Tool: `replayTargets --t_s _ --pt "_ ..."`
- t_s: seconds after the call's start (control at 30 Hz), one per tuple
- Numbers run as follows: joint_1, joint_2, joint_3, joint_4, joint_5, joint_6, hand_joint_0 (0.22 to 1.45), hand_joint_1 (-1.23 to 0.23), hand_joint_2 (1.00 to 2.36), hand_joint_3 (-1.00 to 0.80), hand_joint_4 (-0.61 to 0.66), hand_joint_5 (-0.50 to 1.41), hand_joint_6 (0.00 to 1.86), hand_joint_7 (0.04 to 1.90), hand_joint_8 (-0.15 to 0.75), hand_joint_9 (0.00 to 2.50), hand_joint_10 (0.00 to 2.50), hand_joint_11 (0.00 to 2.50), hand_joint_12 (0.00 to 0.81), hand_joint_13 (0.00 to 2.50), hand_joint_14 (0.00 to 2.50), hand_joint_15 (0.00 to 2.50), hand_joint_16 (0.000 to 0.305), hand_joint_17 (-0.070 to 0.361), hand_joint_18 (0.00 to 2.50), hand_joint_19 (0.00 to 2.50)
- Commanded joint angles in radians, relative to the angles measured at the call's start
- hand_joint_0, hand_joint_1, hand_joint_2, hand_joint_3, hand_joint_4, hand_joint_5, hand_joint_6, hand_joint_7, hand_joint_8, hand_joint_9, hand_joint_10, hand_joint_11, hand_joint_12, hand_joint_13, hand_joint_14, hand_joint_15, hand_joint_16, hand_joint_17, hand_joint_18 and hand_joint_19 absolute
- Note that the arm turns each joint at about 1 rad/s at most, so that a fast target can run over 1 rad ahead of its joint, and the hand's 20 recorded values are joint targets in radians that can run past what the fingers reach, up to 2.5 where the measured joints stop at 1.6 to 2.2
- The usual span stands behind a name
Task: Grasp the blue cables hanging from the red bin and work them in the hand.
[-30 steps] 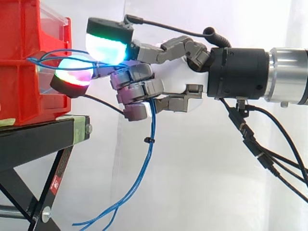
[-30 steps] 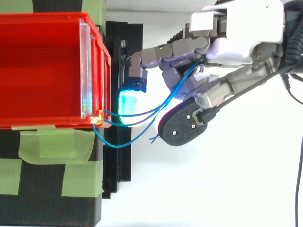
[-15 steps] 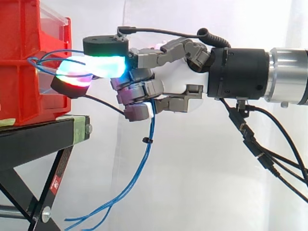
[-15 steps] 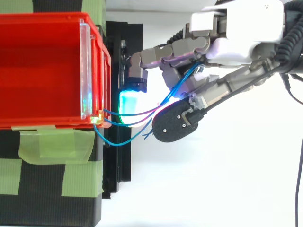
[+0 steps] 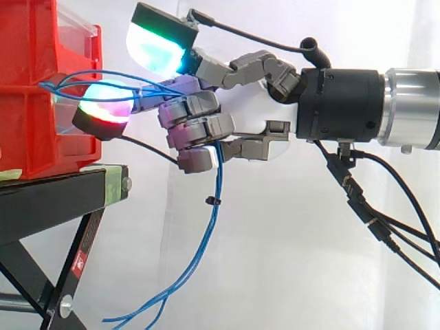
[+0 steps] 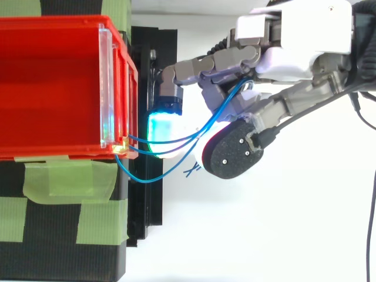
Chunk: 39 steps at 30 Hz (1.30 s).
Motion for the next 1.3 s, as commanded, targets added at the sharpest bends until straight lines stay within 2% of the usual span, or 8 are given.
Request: replayTargets --t_s 0.0,0.23,0.5,0.87,1.1,1.27 --pt "0.0 0.0 0.0 0.001 0.0 0.0 0.92 -0.63 1.01 -0.8 0.28 0.27 0.0 1.34 0.39 0.5 2.5 1.88 0.437 0.73 2.5 1.49 0.045 0.102 1.21 1.18" --pt "0.0 0.0 0.001 -0.001 0.002 0.0 1.0 -0.64 1.02 -0.62 0.27 0.27 0.02 1.32 0.383 0.5 2.5 1.84 0.437 0.74 2.5 1.49 0.045 0.102 1.24 1.23" --pt "0.0 0.0 0.0 -0.001 0.002 0.0 1.03 -0.64 1.02 -0.51 0.27 0.27 0.03 1.32 0.379 0.51 2.5 1.83 0.431 0.75 2.5 1.49 0.045 0.101 1.23 1.2" --pt "0.0 0.0 0.0 -0.001 0.002 0.0 0.9 -0.6 1.01 -0.76 0.28 0.28 0.01 1.34 0.386 0.51 2.5 1.87 0.432 0.75 2.5 1.49 0.046 0.103 1.25 1.22" --pt "0.002 0.0 0.0 -0.001 0.002 0.0 0.89 -0.62 1.01 -0.87 0.28 0.29 0.01 1.33 0.386 0.52 2.5 1.85 0.434 0.76 2.5 1.48 0.045 0.102 1.26 1.2" --pt "0.003 0.0 0.001 -0.004 0.0 0.0 0.91 -0.65 1.0 -0.89 0.29 0.29 0.02 1.33 0.383 0.53 2.5 1.84 0.438 0.78 2.5 1.48 0.045 0.101 1.28 1.21"
